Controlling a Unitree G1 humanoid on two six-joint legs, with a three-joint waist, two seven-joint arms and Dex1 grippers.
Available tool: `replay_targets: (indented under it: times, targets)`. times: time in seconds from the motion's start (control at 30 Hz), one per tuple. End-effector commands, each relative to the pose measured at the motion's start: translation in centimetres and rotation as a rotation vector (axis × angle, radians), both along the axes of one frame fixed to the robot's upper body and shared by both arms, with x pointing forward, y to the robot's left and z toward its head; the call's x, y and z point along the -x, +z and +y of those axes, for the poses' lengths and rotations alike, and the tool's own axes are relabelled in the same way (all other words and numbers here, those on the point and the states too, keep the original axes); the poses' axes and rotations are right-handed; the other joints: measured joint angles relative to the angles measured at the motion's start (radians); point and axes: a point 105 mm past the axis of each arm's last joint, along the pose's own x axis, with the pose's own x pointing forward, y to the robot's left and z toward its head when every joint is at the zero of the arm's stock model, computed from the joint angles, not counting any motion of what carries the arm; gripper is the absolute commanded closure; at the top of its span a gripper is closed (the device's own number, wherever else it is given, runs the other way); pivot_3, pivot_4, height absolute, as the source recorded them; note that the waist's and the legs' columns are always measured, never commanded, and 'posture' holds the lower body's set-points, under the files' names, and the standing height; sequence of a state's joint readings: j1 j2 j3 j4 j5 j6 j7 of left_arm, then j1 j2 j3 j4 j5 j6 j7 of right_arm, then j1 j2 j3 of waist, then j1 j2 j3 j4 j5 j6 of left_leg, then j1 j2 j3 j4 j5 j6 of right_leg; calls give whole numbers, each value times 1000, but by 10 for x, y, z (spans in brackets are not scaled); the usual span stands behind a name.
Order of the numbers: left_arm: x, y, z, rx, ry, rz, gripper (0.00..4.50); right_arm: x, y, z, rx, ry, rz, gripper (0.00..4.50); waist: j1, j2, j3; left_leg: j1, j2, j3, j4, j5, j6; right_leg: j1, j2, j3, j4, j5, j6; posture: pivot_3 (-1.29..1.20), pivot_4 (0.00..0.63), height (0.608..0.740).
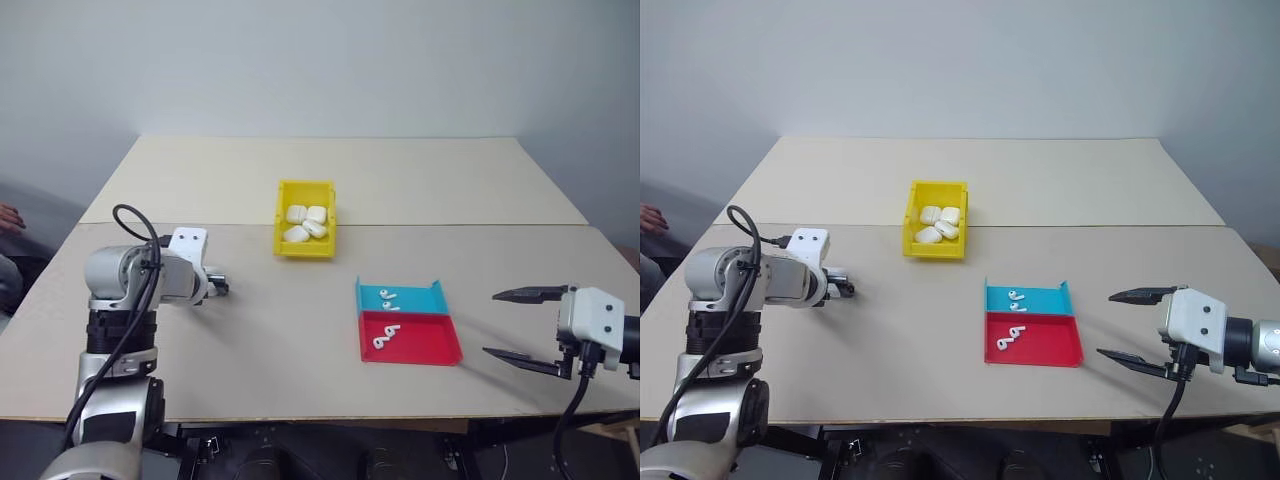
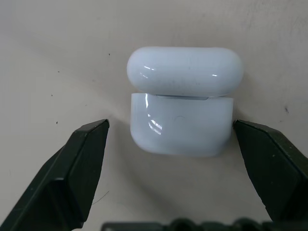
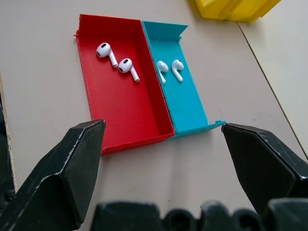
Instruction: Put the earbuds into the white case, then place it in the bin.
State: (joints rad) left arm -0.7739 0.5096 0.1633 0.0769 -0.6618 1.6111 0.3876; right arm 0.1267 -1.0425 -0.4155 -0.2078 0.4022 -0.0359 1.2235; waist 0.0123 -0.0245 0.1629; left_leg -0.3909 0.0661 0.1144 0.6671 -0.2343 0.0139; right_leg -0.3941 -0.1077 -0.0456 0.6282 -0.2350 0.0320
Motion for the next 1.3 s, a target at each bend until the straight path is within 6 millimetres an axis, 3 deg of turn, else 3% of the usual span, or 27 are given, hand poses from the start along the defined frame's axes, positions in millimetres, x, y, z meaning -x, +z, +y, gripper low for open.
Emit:
replay_targets:
  times: [0.03,0.13,0.3,0.6,0.73,0.8,0.9,1.0,1.1,1.3]
  targets:
    - [-2,8,0,-10,-1,-31,0,-1,10,0,14,3,-53,10,0,0,0,0,0,0,0,0,0,0,0,0,0,0,0,0,150,740]
    - [-2,7,0,-18,5,-37,183,-2,11,0,14,0,-54,1,0,0,0,0,0,0,0,0,0,0,0,0,0,0,0,0,150,740]
    - [-2,7,1,-34,6,-42,1526,-2,10,0,19,0,-54,0,-1,0,0,-1,0,0,0,0,0,0,0,0,0,0,0,0,150,740]
    - [-1,6,1,-42,-8,-46,1701,-3,9,1,19,-1,-56,0,-1,0,0,-1,0,0,0,0,1,-1,0,0,0,0,0,0,150,740]
    - [-2,24,-2,-78,-38,-125,1701,-1,11,-1,25,-4,-60,0,-1,-1,0,-1,0,0,0,0,1,-1,0,0,0,0,0,0,150,740]
    - [-5,47,-12,-87,-105,-255,1701,0,13,-1,25,-6,-63,0,-1,-1,1,-3,0,0,0,0,0,-3,0,0,0,0,0,0,150,740]
    - [-4,93,-42,-166,-324,-646,1701,1,16,-1,19,-6,-36,0,-2,-1,1,-9,0,-1,0,4,-7,-10,0,1,0,0,0,0,150,740]
    - [17,108,-79,-103,-585,-866,1701,0,22,5,27,10,0,0,0,0,0,-9,0,2,-1,4,-7,-10,0,2,-1,0,-1,0,150,740]
    - [35,102,-105,-106,-792,-1074,1701,-4,27,15,98,13,33,0,-2,1,-1,-8,0,4,-1,3,-6,-10,-1,2,-1,1,-1,0,150,740]
    - [57,64,-137,94,-1046,-1214,1701,-6,37,33,216,32,61,0,5,2,-1,-9,1,4,-1,0,3,-10,0,0,-1,1,-3,0,150,740]
